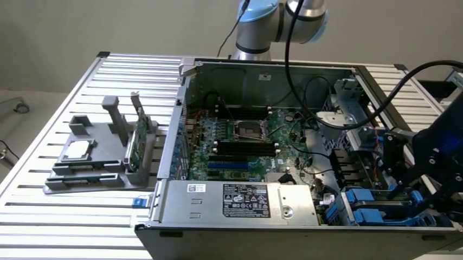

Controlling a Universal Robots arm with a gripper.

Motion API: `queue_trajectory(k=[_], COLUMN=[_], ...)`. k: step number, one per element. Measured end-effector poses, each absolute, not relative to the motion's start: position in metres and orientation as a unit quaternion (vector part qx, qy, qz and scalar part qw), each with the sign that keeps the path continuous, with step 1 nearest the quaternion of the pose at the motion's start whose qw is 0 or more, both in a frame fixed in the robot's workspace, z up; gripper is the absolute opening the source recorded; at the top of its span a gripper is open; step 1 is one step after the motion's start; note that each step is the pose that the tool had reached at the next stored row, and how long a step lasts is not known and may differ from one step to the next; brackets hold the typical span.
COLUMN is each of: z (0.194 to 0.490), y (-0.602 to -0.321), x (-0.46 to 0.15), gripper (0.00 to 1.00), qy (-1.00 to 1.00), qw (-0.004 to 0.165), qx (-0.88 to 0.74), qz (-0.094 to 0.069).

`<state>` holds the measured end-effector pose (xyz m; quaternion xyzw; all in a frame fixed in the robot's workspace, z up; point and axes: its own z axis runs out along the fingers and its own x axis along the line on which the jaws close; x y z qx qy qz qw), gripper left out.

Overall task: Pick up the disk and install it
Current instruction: 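Insert the first disk wire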

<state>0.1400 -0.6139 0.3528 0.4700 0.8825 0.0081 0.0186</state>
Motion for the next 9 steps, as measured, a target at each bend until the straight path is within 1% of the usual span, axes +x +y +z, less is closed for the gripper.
queue_trajectory(k=[9], z=[0.3482], y=[-0.613], x=[0.1401], gripper=[0.36], qy=[0.87], qw=[0.012], qx=[0.492], qz=[0.02])
